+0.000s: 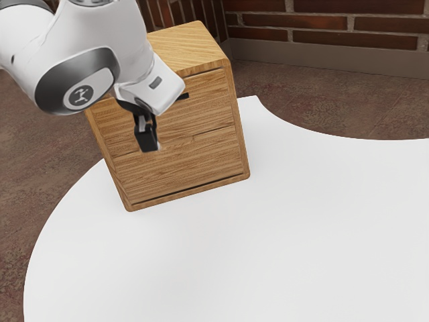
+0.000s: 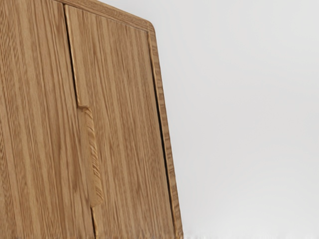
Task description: Pull the drawer handle with one arm to open the drawer
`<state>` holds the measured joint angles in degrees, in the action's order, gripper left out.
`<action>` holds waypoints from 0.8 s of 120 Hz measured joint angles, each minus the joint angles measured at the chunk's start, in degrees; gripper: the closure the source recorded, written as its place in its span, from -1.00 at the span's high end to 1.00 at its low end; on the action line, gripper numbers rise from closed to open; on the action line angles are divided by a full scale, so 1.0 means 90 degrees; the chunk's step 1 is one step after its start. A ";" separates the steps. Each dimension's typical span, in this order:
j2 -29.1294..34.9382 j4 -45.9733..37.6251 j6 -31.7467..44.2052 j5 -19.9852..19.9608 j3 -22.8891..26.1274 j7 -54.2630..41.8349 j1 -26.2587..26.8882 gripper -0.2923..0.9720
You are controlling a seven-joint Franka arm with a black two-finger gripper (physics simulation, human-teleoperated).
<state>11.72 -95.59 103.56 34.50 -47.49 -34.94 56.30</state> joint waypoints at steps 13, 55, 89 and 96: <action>-0.0021 0.0031 -0.0042 0.0243 -0.0052 -0.0094 -0.0012 0.54; 0.0058 0.0338 -0.0091 0.0490 -0.1965 -0.0180 0.1673 0.54; 0.0289 0.0702 -0.0113 0.0690 -0.2525 -0.0201 0.2457 0.54; 0.0293 0.0676 -0.0112 0.0686 -0.2604 -0.0176 0.2531 0.54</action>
<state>14.35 -89.51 102.56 40.68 -70.92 -36.53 79.07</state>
